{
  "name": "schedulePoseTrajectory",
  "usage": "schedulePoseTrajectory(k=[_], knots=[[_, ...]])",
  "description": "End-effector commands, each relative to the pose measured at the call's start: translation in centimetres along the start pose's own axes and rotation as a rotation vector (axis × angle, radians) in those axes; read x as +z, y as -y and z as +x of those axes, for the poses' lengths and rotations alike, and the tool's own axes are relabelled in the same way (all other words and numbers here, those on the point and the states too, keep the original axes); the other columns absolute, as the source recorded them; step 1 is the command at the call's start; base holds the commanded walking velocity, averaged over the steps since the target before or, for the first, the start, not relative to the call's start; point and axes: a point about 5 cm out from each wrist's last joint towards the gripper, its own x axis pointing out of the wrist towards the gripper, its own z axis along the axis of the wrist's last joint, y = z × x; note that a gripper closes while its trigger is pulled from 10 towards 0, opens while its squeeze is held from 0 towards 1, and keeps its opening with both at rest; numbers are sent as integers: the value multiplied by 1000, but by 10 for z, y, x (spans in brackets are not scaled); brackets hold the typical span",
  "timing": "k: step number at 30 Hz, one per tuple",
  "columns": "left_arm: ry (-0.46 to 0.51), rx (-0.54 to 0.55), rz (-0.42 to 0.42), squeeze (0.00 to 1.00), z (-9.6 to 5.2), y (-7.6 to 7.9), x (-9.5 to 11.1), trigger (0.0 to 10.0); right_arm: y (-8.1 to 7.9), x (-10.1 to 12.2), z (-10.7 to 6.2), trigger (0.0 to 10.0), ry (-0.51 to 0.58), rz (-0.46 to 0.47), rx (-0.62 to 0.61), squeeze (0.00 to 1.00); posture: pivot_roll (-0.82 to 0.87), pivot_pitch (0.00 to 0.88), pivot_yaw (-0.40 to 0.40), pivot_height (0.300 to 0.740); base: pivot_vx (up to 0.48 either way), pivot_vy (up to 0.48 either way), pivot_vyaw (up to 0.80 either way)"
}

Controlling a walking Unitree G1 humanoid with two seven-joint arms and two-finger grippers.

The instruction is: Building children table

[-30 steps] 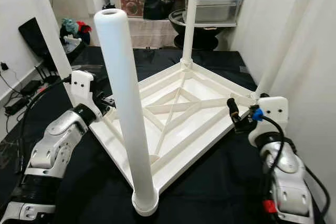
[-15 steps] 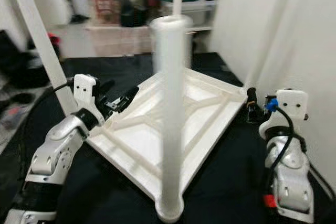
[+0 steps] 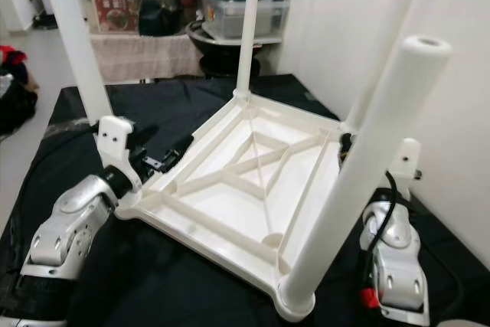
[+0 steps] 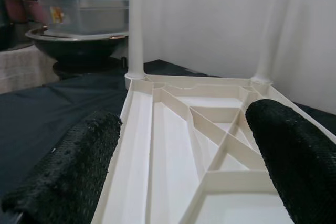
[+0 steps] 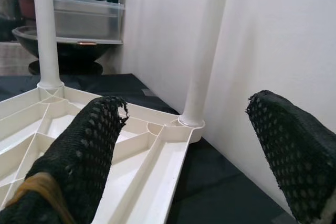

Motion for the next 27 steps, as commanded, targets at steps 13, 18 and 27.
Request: schedulePoseTrajectory(k=[13, 18, 27], knots=[[-36, -11, -25, 0, -7, 1, -6, 10000, 3, -11, -4, 10000, -60, -11, -109, 0, 31, 0, -58, 740, -117, 0, 0], [-34, -16, -30, 0, -8, 2, -6, 10000, 8, -11, -3, 10000, -66, -11, -129, 0, 29, 0, -57, 740, -364, 0, 0], [-29, -21, -29, 0, -9, 4, -6, 10000, 17, -10, -7, 10000, -69, -17, -103, 0, 16, 0, -49, 740, -159, 0, 0]])
